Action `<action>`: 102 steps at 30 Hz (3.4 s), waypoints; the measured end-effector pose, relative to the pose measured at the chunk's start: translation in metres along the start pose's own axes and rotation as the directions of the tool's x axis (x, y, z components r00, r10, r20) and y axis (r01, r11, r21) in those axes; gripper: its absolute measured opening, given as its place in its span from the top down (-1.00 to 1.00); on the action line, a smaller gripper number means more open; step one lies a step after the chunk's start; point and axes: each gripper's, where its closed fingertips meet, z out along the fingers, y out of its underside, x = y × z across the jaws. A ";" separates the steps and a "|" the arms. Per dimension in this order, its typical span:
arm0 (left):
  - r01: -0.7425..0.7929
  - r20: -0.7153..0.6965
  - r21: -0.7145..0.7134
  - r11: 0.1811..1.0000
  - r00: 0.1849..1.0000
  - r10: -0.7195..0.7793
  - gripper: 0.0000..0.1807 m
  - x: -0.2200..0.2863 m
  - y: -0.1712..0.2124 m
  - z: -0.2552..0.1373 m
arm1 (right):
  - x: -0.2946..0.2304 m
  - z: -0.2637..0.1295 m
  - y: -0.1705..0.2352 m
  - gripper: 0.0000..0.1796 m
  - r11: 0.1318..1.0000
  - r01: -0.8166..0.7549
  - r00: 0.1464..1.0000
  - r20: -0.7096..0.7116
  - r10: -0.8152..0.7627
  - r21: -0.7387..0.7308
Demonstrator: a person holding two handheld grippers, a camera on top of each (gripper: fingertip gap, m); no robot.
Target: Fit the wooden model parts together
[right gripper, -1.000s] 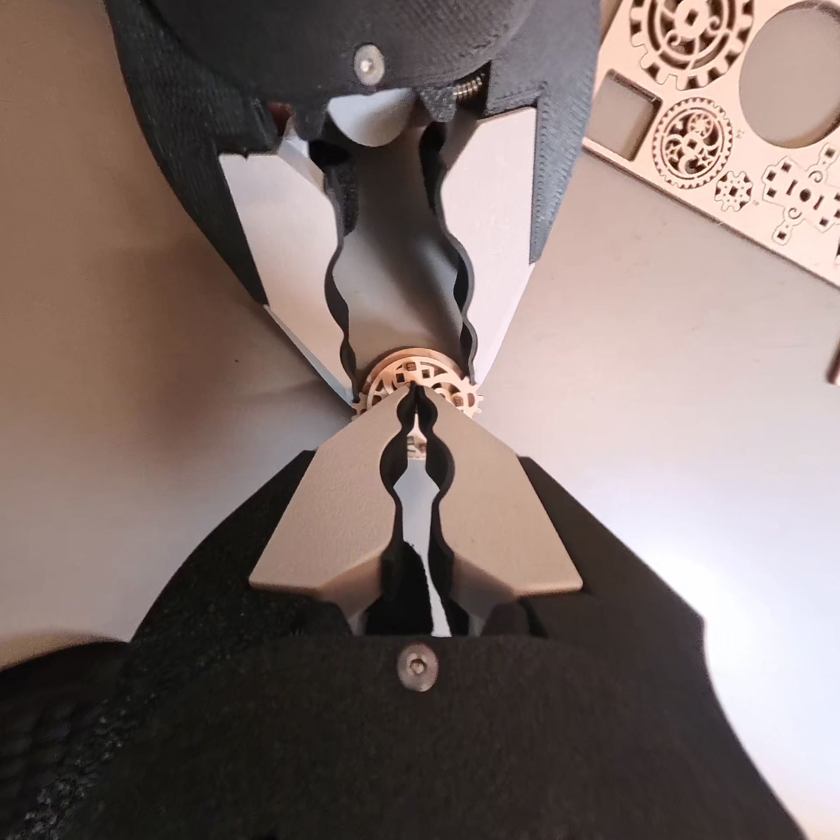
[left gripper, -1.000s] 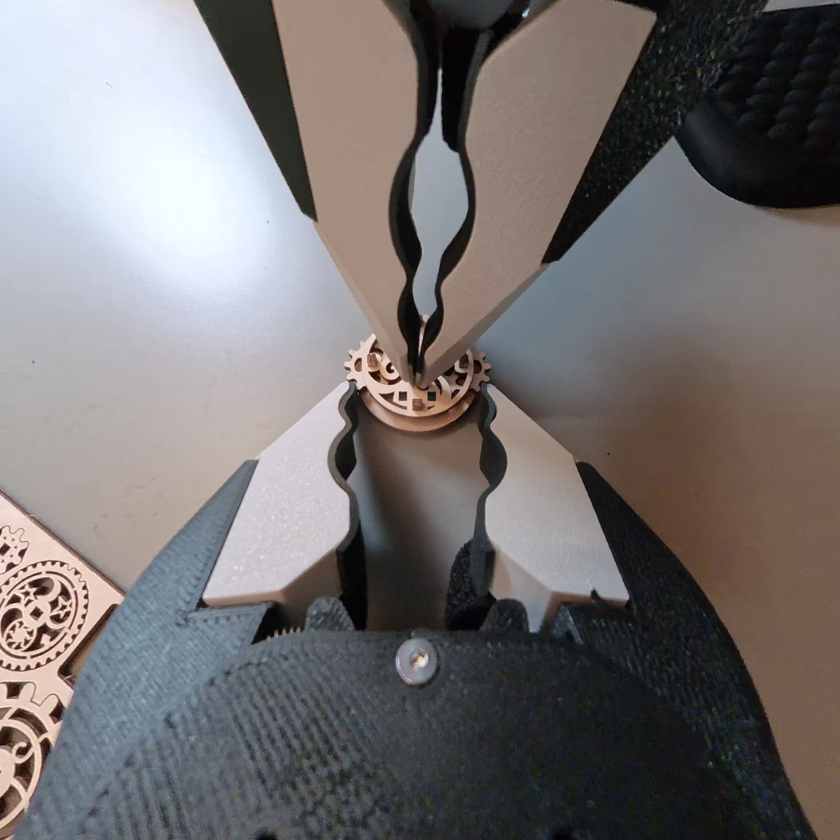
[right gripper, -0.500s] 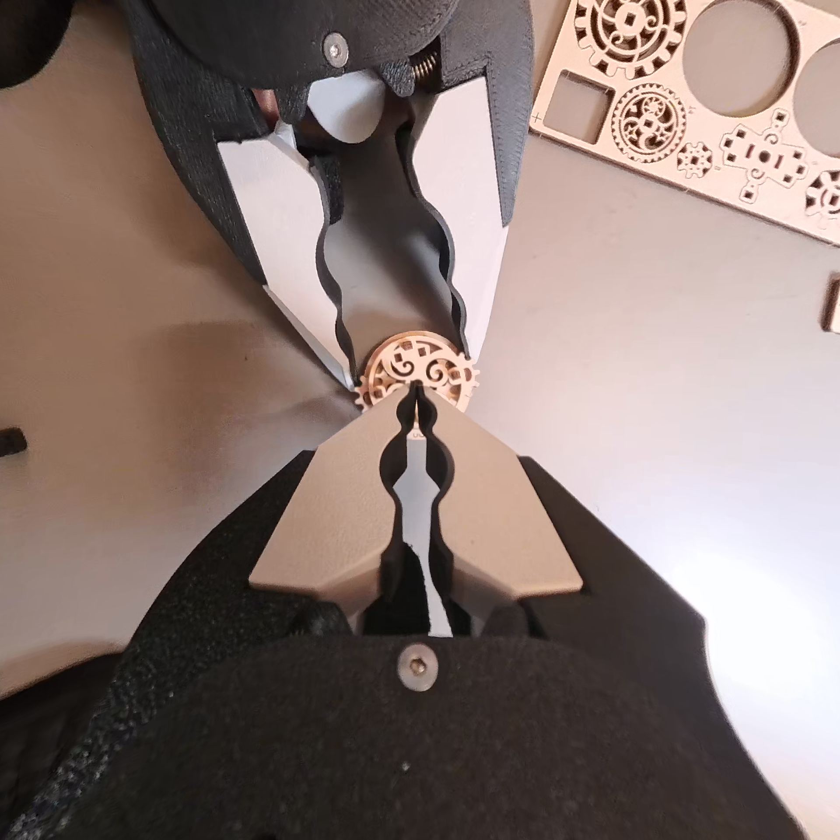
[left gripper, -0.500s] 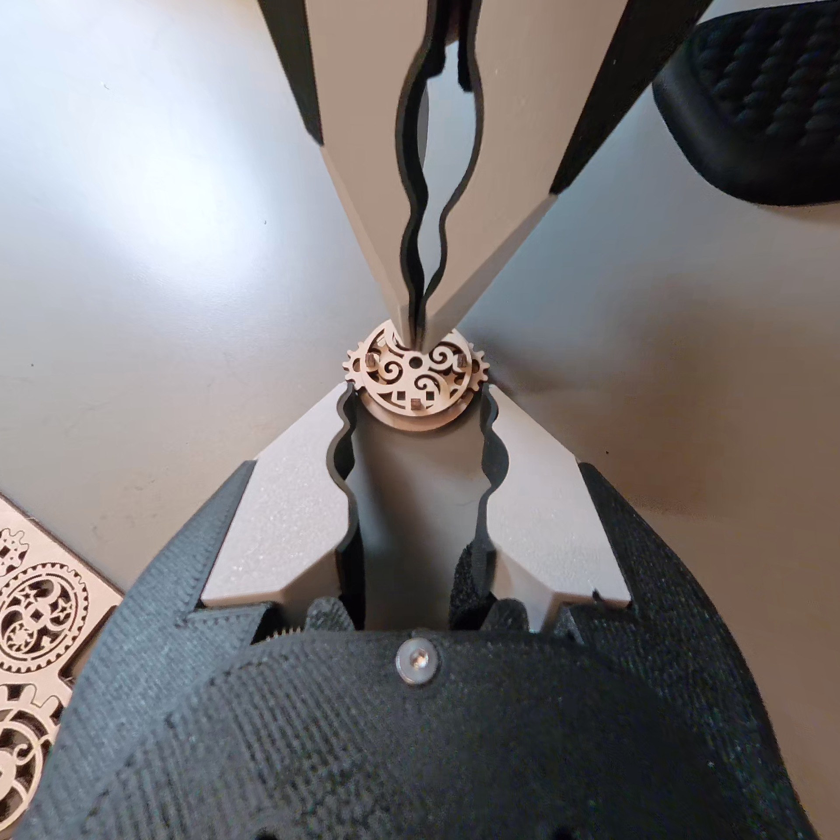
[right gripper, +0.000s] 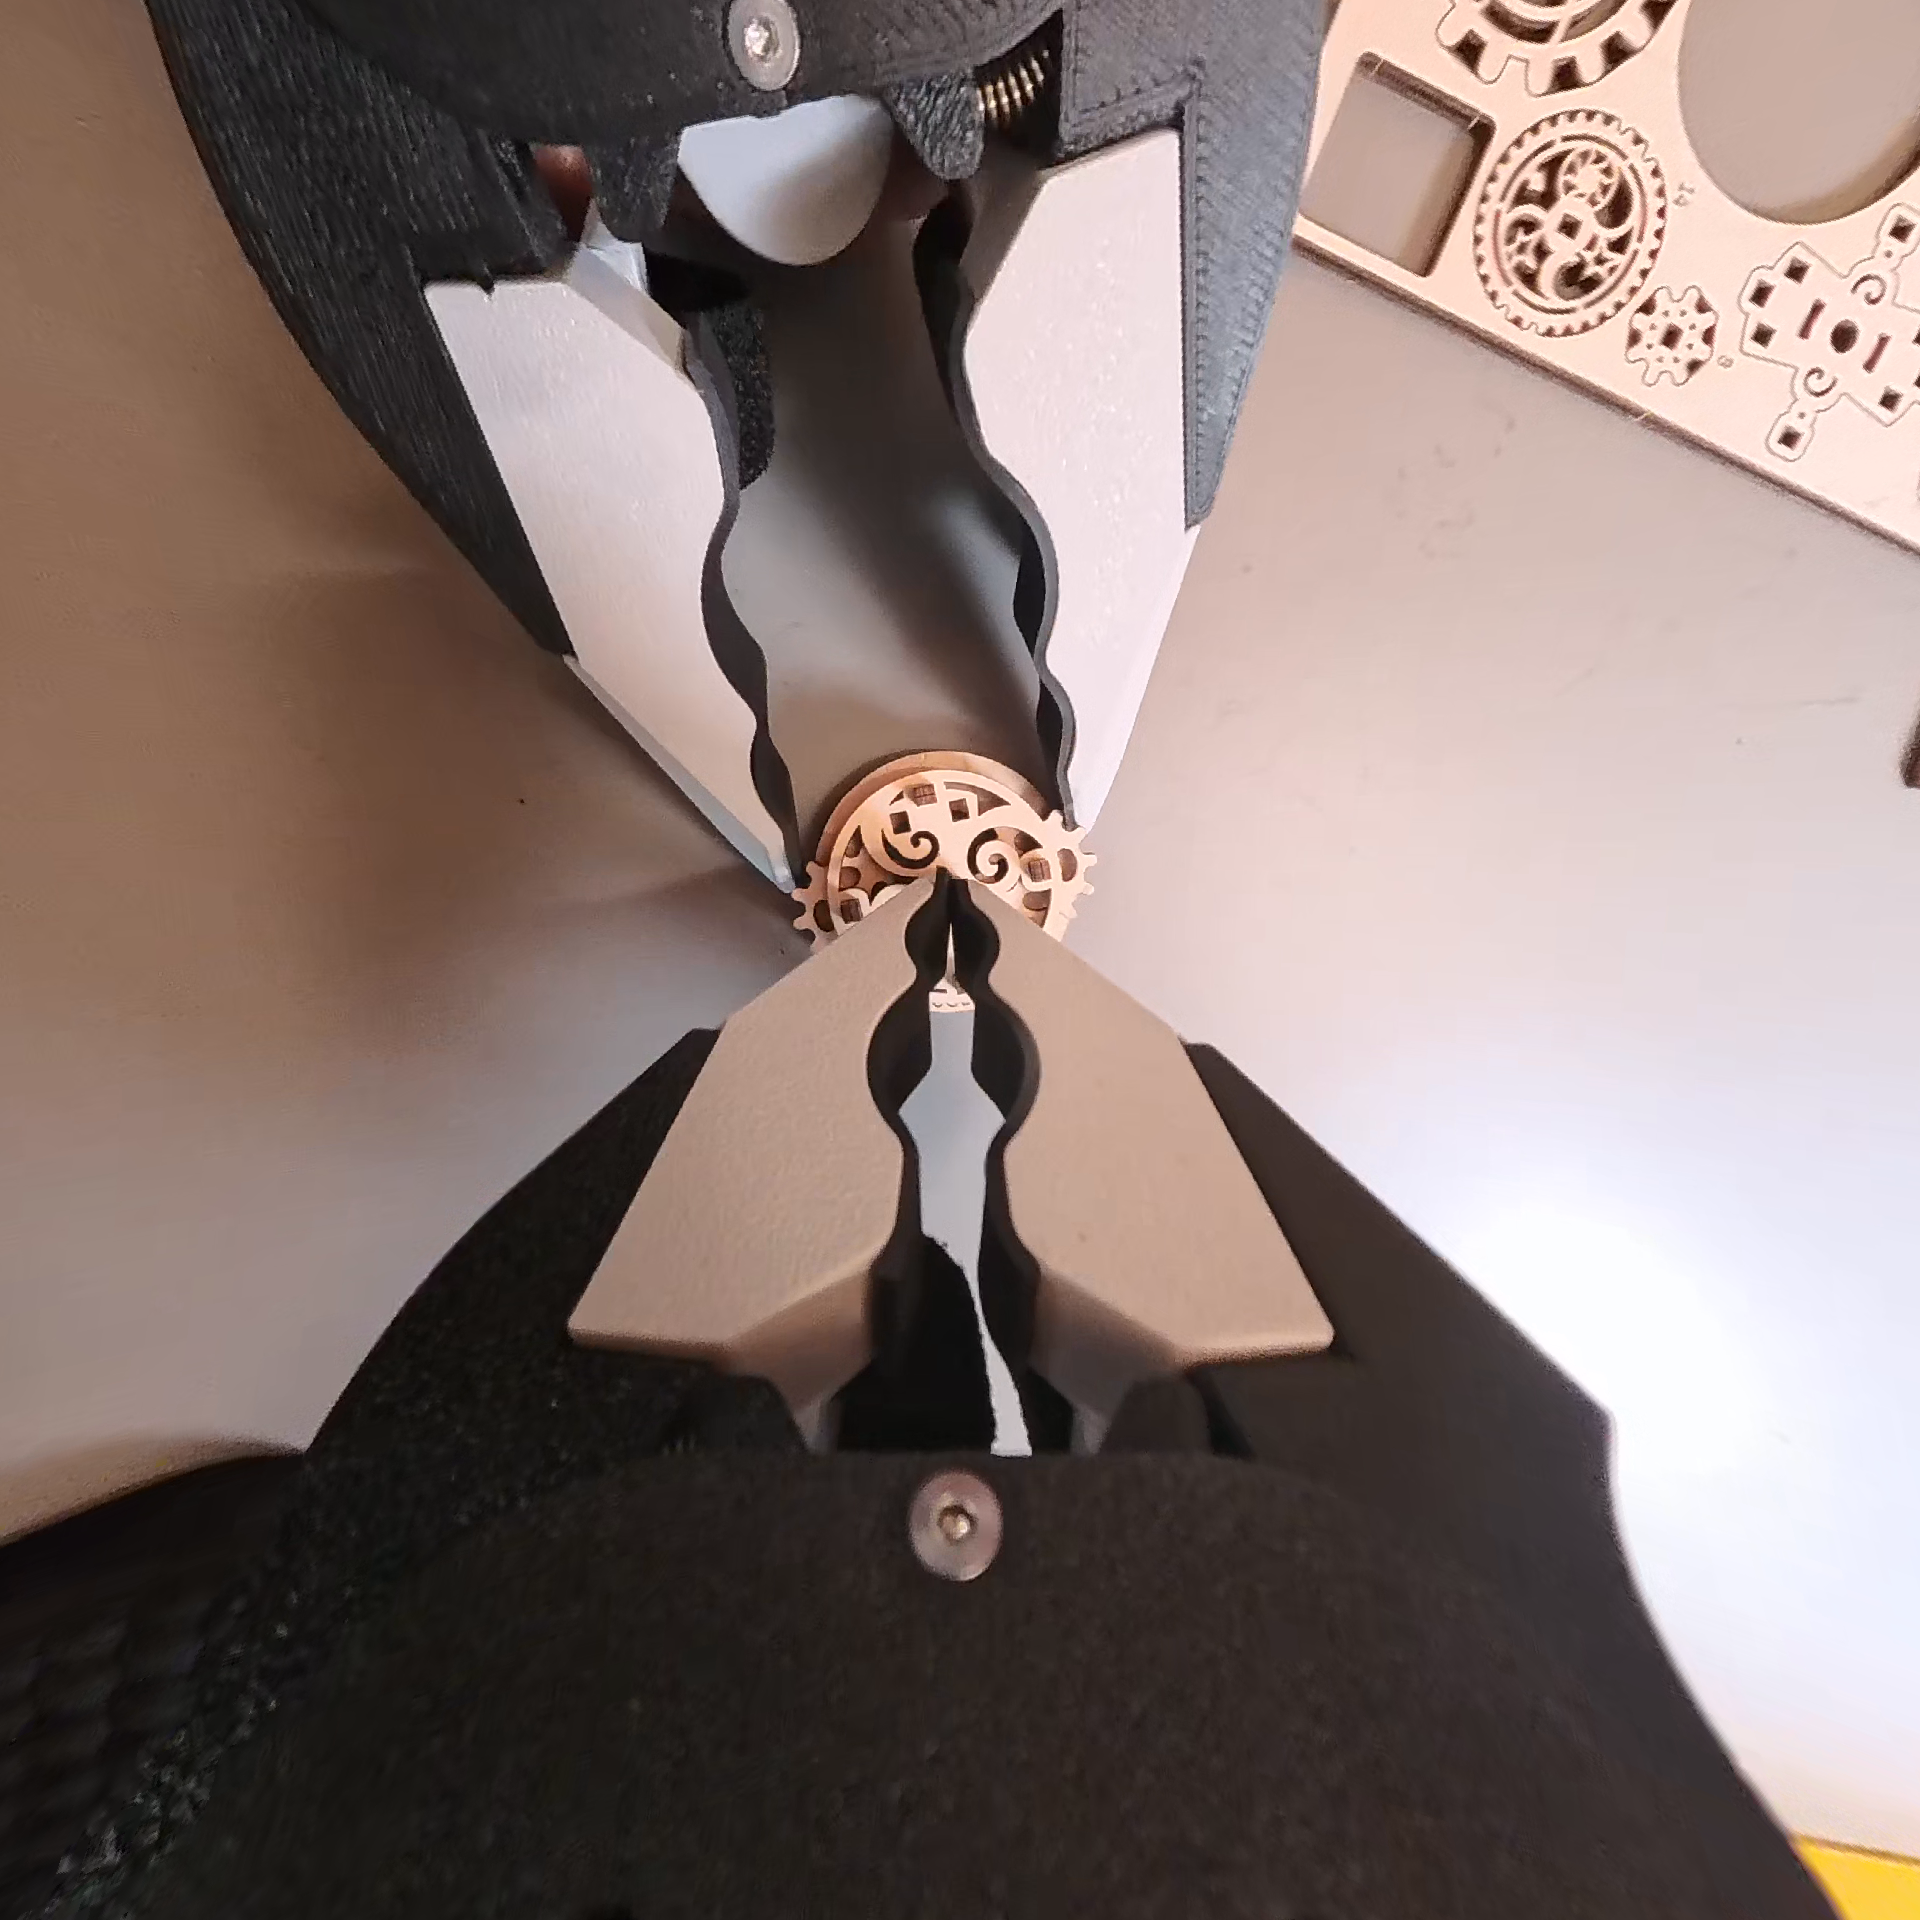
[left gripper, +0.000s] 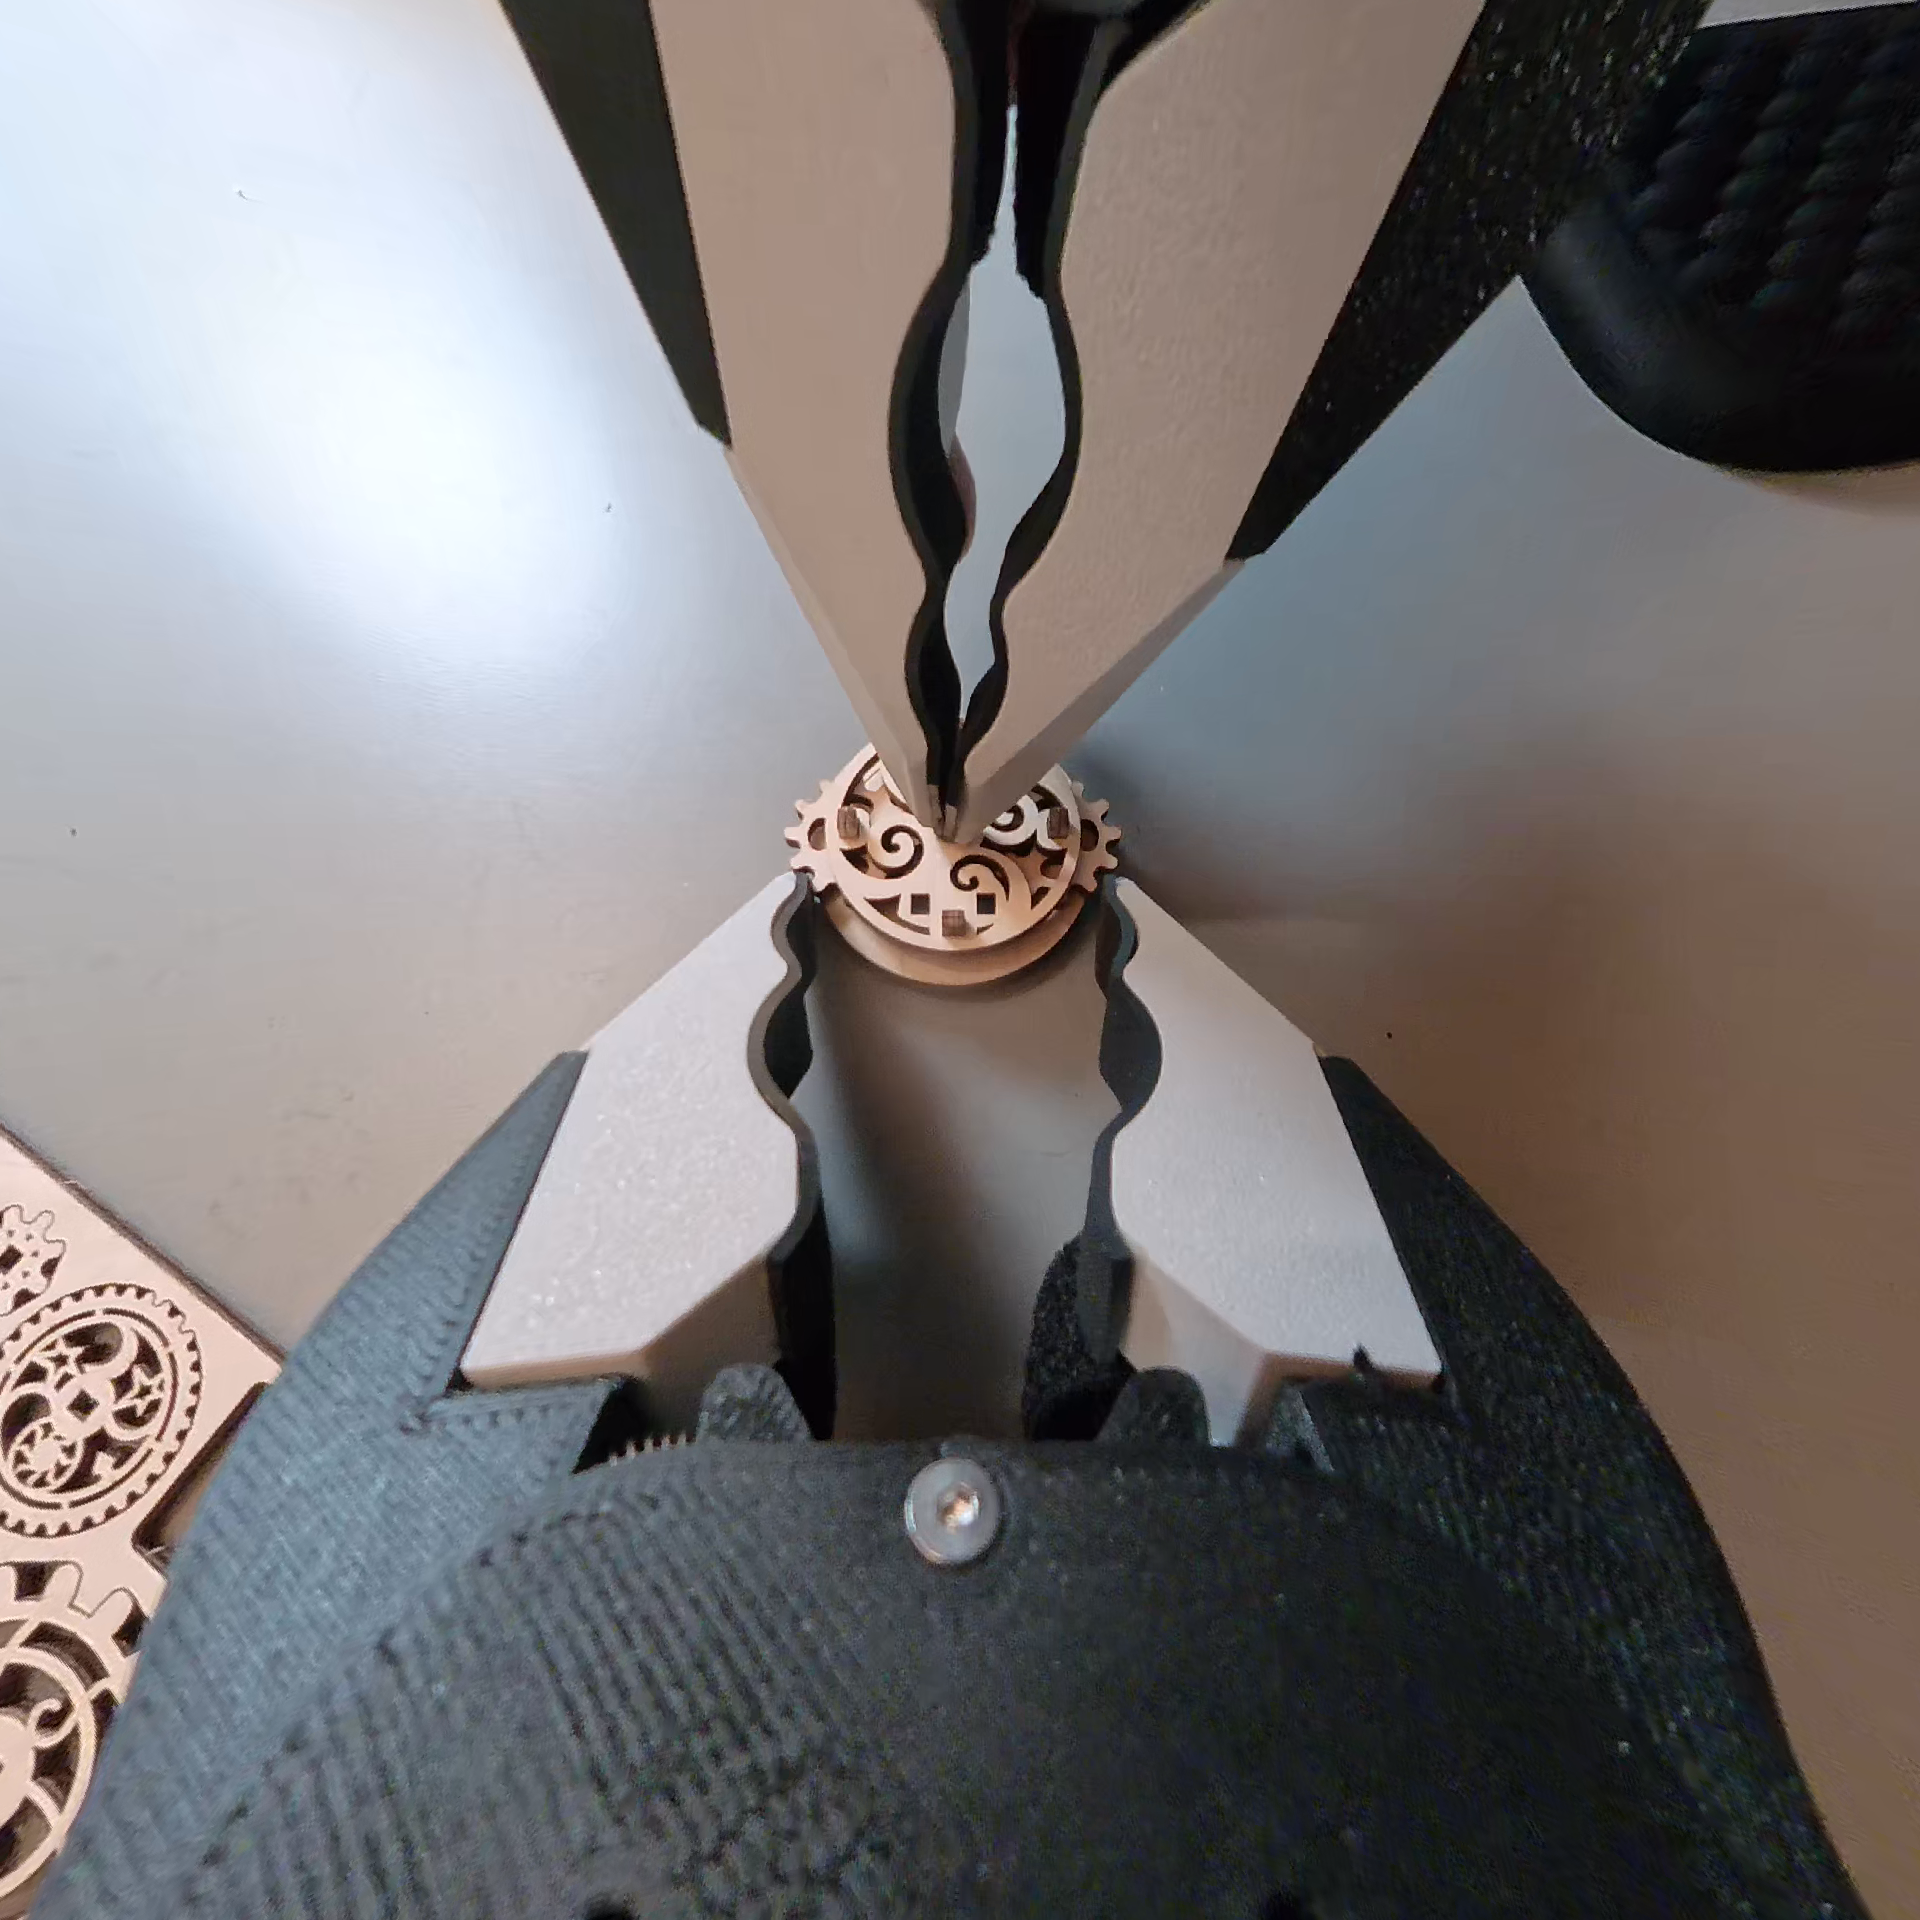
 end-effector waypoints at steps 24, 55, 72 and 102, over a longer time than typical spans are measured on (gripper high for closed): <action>0.420 -0.409 0.042 0.907 0.835 -0.368 0.43 0.027 -0.021 -0.024 | -0.022 -0.019 -0.004 0.52 0.869 0.448 0.783 -0.561 -0.268 0.210; -0.575 0.301 0.218 0.789 0.808 0.506 0.84 0.045 -0.079 -0.068 | -0.036 -0.093 -0.027 0.79 0.737 0.472 0.791 -0.602 -0.111 0.484; -0.564 0.321 0.202 0.801 0.811 0.490 0.68 0.030 -0.067 -0.062 | -0.023 -0.078 -0.029 0.84 0.709 0.568 0.709 -0.686 -0.163 0.418; -0.210 0.033 0.771 0.602 0.956 0.291 0.83 0.060 -0.115 -0.127 | -0.060 -0.150 -0.061 0.84 0.373 0.236 0.966 -0.259 0.011 0.897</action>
